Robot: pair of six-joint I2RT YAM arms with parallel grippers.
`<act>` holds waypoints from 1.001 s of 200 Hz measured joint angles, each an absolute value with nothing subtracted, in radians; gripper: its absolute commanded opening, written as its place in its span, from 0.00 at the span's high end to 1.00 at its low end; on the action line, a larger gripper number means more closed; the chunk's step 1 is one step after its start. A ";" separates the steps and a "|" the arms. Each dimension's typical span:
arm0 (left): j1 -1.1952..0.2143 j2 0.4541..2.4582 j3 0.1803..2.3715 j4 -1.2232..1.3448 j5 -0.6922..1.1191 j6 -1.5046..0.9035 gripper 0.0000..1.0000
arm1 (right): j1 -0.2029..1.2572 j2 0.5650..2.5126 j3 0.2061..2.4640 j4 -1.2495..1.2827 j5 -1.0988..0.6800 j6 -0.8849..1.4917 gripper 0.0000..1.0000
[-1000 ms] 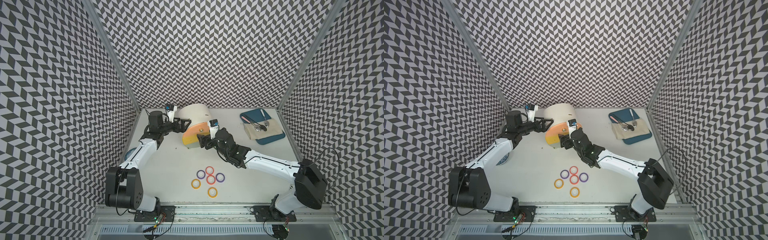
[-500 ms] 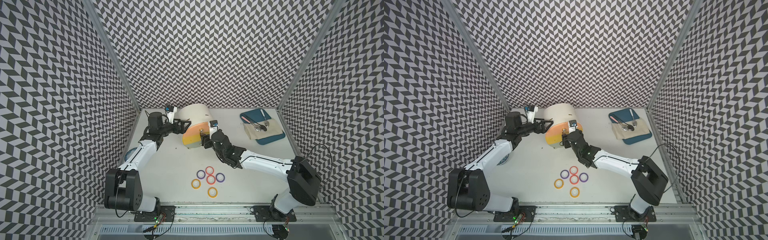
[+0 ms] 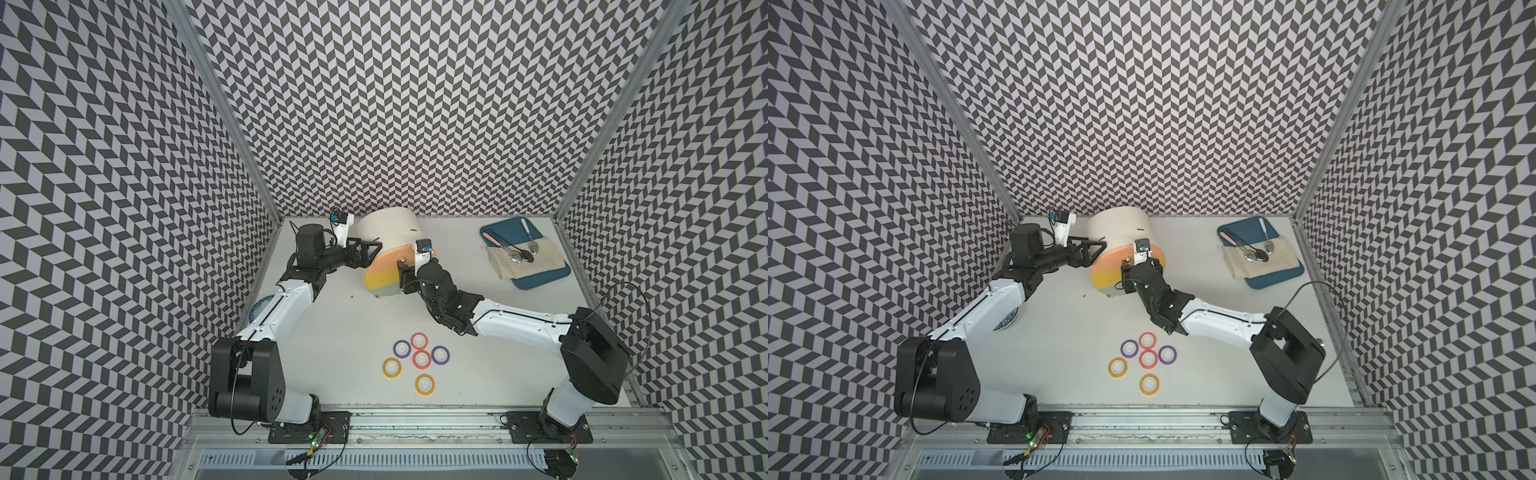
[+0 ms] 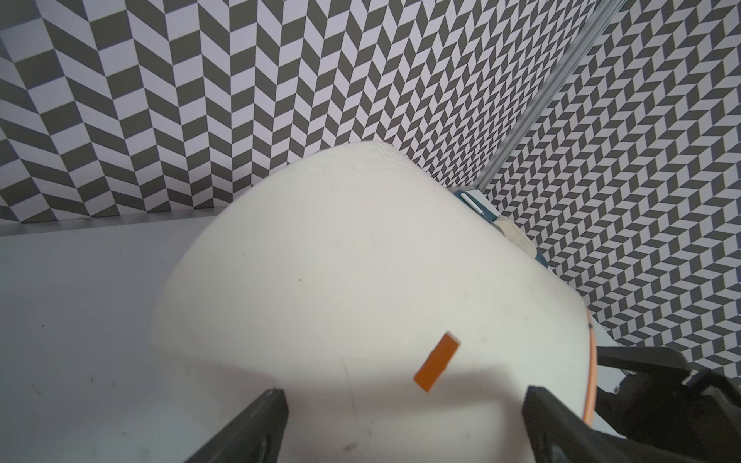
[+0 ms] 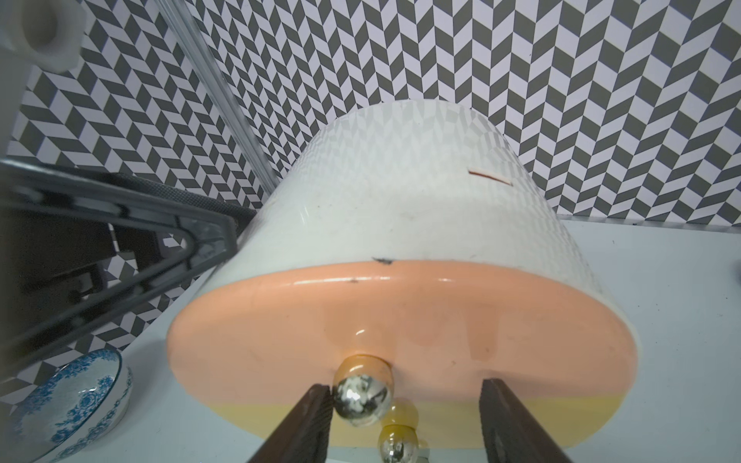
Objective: Place the transparent tape into the drawer according to color
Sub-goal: Open the drawer in the storage box.
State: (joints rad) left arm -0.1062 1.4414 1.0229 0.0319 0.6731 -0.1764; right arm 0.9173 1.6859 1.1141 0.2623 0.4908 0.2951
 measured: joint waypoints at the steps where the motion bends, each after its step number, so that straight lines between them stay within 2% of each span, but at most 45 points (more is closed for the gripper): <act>1: -0.106 1.441 1.023 0.032 0.673 -0.176 0.04 | 0.917 1.686 1.114 0.263 0.491 0.295 0.40; 58: -0.104 1.441 1.023 0.030 0.677 -0.174 0.05 | 0.921 1.700 1.140 0.284 0.513 0.296 0.46; 120: -0.104 1.441 1.023 0.022 0.684 -0.173 0.05 | 0.924 1.727 1.157 0.281 0.524 0.299 0.47; 200: -0.104 1.441 1.023 0.020 0.687 -0.171 0.05 | 0.928 1.736 1.159 0.277 0.524 0.308 0.76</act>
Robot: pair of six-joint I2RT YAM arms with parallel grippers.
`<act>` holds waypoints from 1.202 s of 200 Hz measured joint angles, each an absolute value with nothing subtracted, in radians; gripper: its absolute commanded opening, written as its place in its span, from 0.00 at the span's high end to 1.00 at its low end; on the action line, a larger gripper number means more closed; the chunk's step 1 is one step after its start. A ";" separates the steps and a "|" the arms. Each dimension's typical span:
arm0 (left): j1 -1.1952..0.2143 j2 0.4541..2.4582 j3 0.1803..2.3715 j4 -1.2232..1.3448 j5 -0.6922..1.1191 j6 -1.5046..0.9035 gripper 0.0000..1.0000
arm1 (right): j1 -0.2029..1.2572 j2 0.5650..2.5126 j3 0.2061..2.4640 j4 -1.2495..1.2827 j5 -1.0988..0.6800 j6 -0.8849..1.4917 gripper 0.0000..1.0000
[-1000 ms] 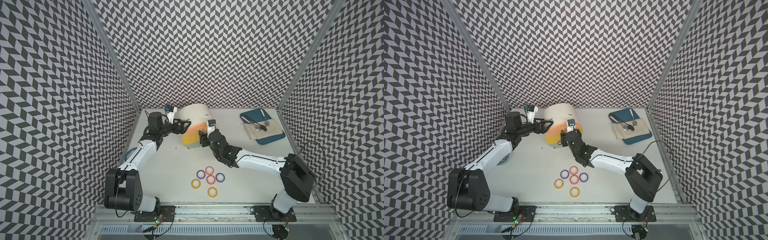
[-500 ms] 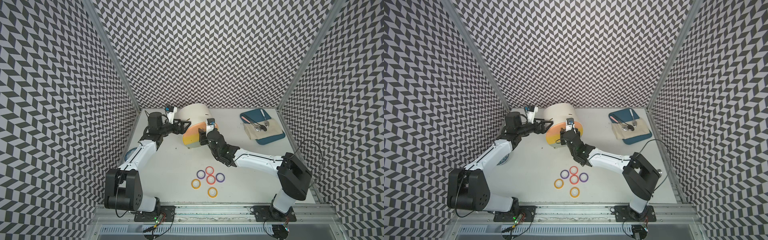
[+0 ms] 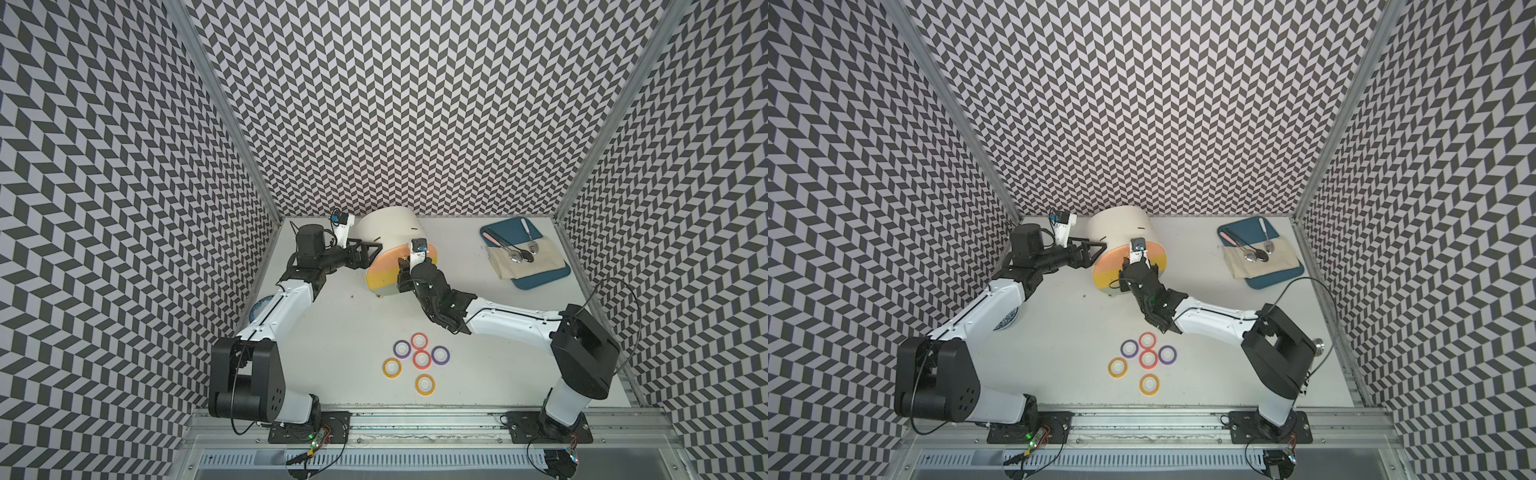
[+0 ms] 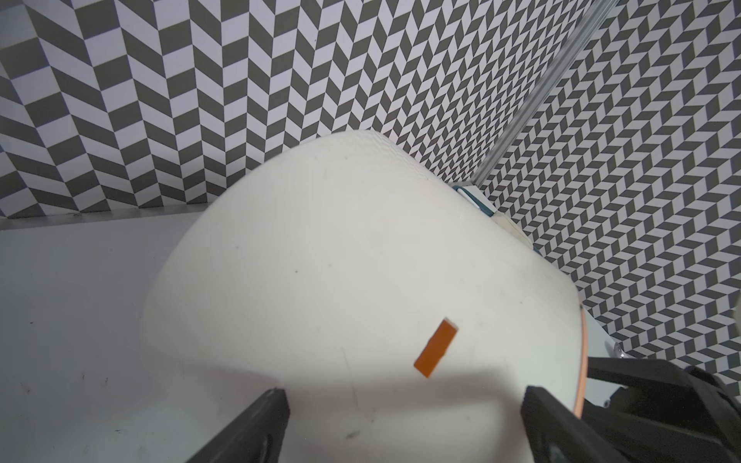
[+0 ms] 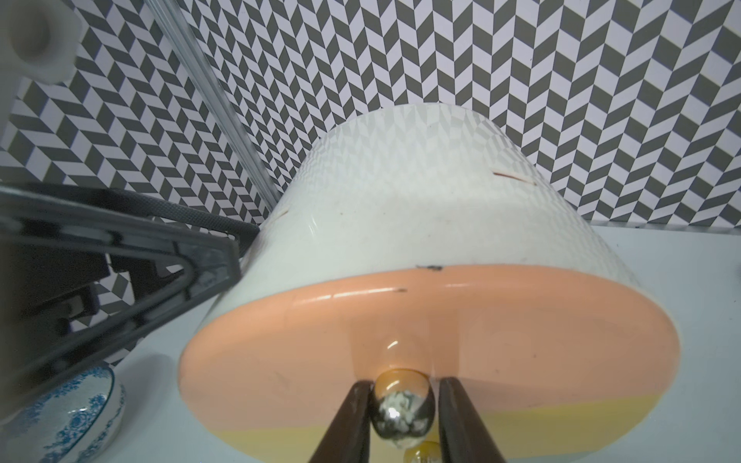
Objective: Place the transparent tape into the drawer according to color
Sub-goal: Open the drawer in the storage box.
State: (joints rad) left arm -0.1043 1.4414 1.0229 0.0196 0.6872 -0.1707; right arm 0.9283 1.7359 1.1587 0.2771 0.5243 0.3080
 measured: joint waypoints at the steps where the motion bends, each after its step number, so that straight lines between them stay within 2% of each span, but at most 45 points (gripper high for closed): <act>1: -0.104 1.441 1.023 0.020 0.687 -0.171 0.05 | 0.928 1.736 1.159 0.277 0.524 0.308 0.76; 36: -0.104 1.441 1.023 0.020 0.688 -0.170 0.05 | 0.929 1.736 1.159 0.273 0.525 0.319 0.88; 72: -0.104 1.441 1.023 0.019 0.687 -0.170 0.05 | 0.934 1.733 1.159 0.269 0.524 0.330 0.93; 240: -0.104 1.442 1.023 0.014 0.686 -0.170 0.05 | 1.059 1.528 0.986 0.167 0.600 0.404 0.97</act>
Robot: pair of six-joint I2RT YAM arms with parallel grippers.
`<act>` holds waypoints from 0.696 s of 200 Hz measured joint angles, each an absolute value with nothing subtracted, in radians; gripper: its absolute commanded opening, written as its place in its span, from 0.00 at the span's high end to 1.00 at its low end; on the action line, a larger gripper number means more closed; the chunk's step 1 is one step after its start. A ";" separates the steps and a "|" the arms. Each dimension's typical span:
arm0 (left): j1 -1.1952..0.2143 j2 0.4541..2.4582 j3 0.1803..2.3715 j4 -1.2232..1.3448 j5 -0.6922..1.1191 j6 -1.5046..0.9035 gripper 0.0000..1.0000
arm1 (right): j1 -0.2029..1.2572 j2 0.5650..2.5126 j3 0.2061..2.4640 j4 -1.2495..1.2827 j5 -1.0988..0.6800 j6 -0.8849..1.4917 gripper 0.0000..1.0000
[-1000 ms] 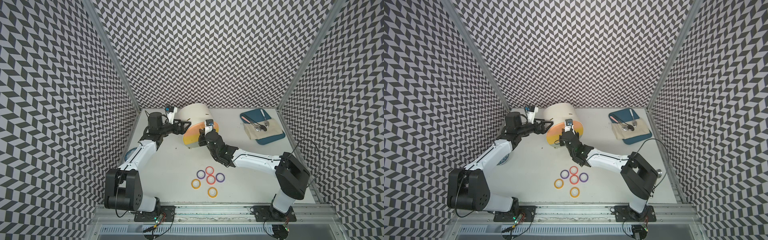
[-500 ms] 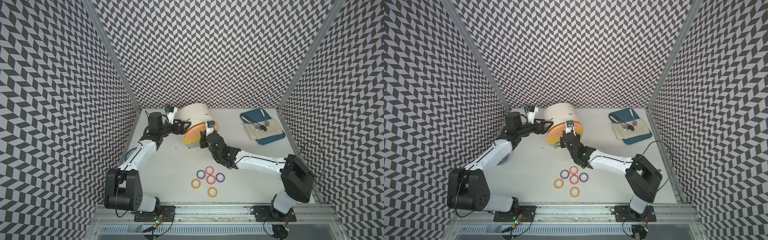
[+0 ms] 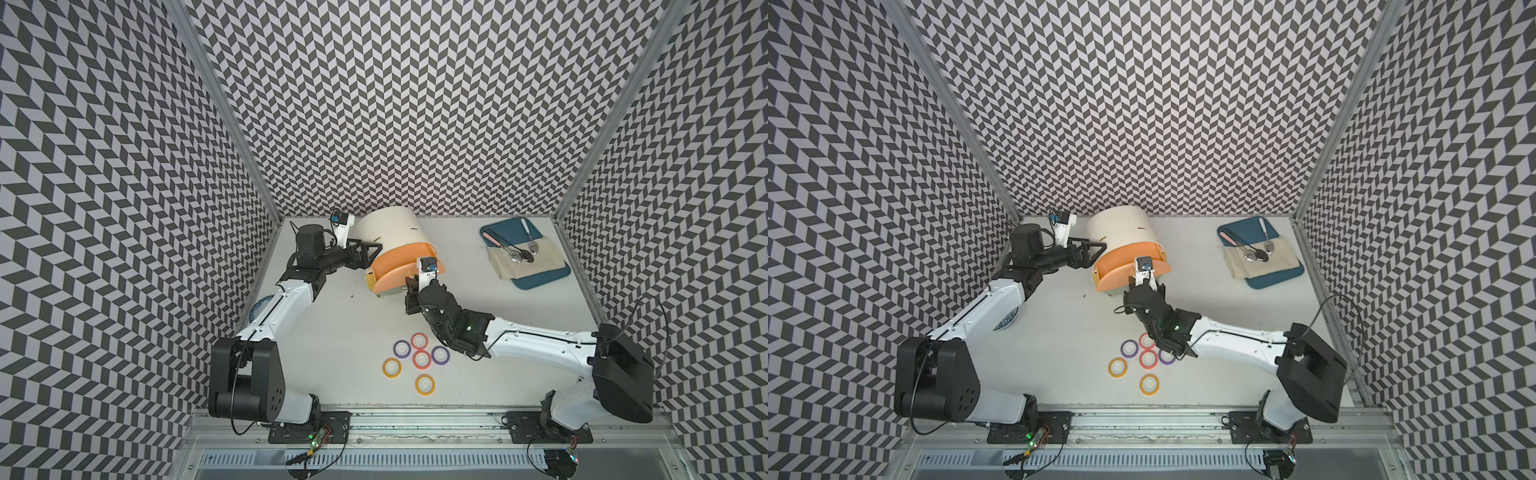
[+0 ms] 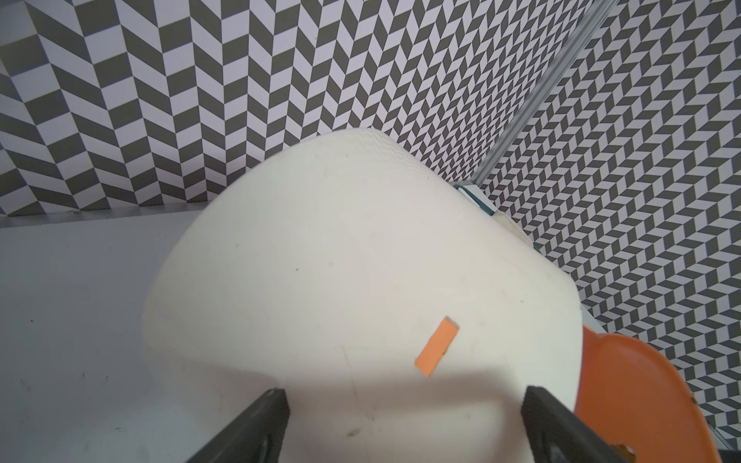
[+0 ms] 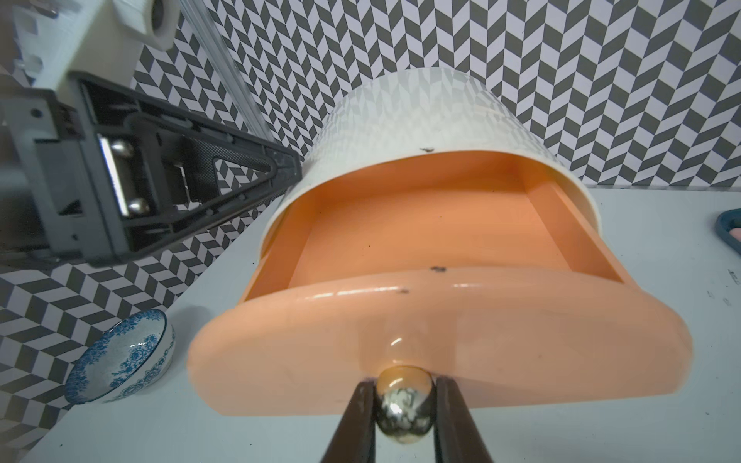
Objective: Place the transparent tape into the drawer according to color
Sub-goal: Open the drawer in the storage box.
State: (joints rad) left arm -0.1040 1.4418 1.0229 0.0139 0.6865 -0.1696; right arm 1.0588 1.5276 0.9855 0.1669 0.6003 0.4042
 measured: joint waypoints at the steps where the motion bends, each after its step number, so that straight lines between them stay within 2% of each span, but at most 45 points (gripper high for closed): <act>1: -0.104 1.441 1.023 0.014 0.686 -0.170 0.05 | 1.060 1.526 0.984 0.166 0.602 0.405 0.97; 139: -0.104 1.442 1.023 0.013 0.686 -0.170 0.05 | 1.085 1.493 0.959 0.134 0.632 0.420 0.98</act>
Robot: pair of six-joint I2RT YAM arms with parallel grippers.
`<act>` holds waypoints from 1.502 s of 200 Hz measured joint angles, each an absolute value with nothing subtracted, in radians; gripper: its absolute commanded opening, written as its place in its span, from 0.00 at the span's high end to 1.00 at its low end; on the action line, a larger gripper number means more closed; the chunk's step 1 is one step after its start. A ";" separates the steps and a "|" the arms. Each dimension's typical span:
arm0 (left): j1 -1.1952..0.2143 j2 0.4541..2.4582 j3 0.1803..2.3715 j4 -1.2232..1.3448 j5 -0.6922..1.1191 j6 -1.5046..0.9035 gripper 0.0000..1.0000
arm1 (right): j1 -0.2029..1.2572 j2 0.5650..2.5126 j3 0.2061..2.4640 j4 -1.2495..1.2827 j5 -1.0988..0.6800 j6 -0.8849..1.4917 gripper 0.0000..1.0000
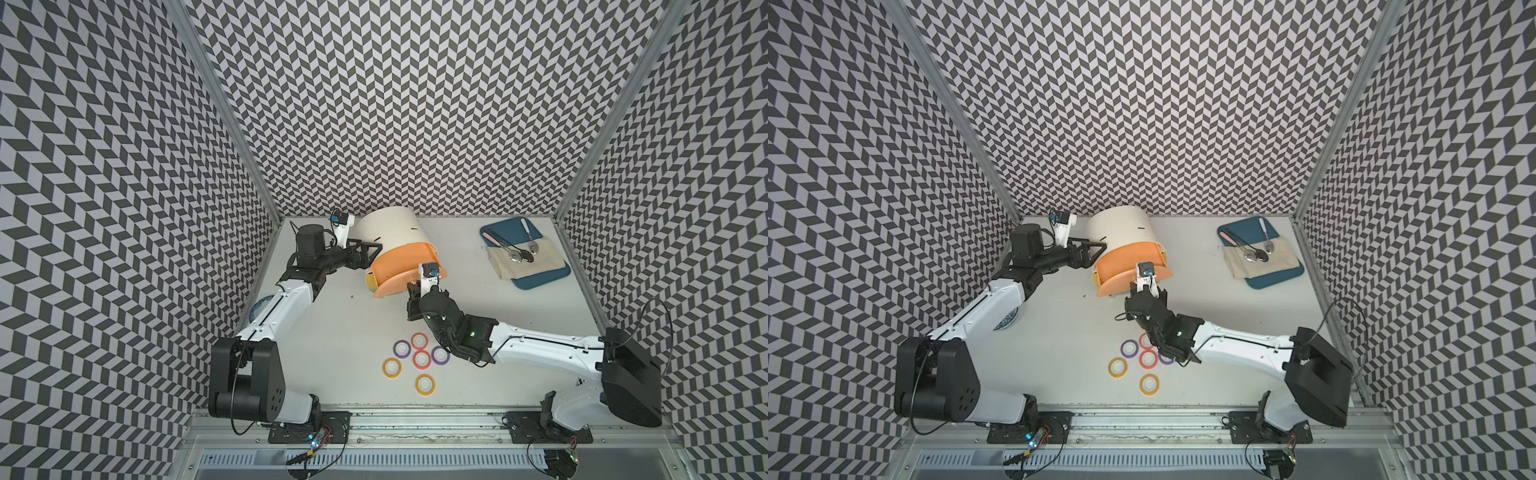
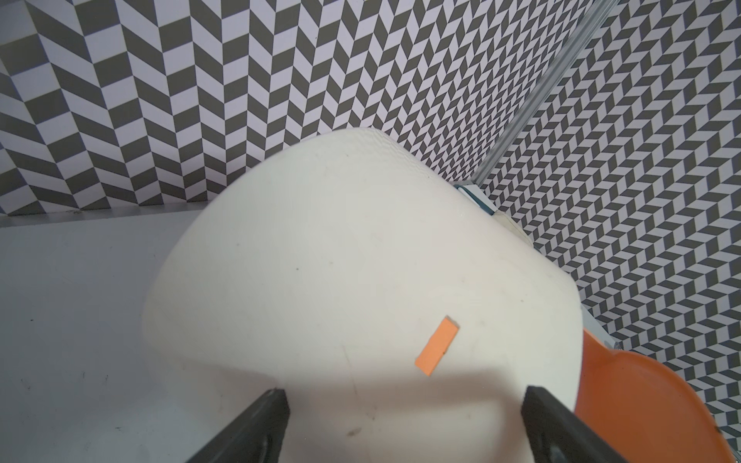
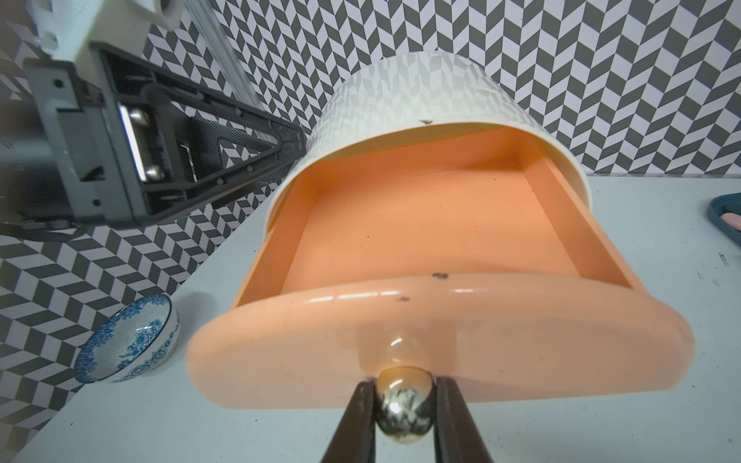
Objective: Place the transparent tape into the drawer according to color
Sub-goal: Open the drawer in the storage box, then pick up the tape at the center of the board.
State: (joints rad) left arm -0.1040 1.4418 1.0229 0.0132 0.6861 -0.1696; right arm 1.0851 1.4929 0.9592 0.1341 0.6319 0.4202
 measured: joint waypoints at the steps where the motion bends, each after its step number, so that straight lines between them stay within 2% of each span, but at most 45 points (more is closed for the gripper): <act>1: -0.104 1.442 1.023 0.013 0.686 -0.170 0.05 | 1.085 1.493 0.959 0.134 0.632 0.420 0.98; 82: -0.104 1.442 1.023 0.013 0.686 -0.171 0.02 | 1.086 1.490 0.958 0.125 0.632 0.421 0.98; 150: -0.104 1.442 1.023 0.013 0.686 -0.177 0.00 | 1.090 1.408 0.923 0.098 0.630 0.420 0.98; 151: -0.104 1.442 1.023 0.013 0.686 -0.177 0.00 | 1.090 1.407 0.923 0.099 0.630 0.420 0.25; 152: -0.104 1.442 1.023 0.013 0.686 -0.177 0.00 | 1.090 1.407 0.922 0.099 0.630 0.420 0.12; 153: -0.104 1.442 1.023 0.013 0.686 -0.178 0.00 | 1.090 1.406 0.921 0.100 0.630 0.421 0.06; 156: -0.104 1.442 1.023 0.013 0.686 -0.177 0.00 | 1.090 1.405 0.919 0.103 0.628 0.423 0.01; 230: -0.104 1.441 1.023 0.013 0.687 -0.181 0.00 | 1.091 1.470 0.906 0.148 0.597 0.386 0.00; 300: -0.104 1.430 1.023 0.004 0.686 -0.190 0.00 | 1.091 1.421 0.914 0.082 0.570 0.384 0.00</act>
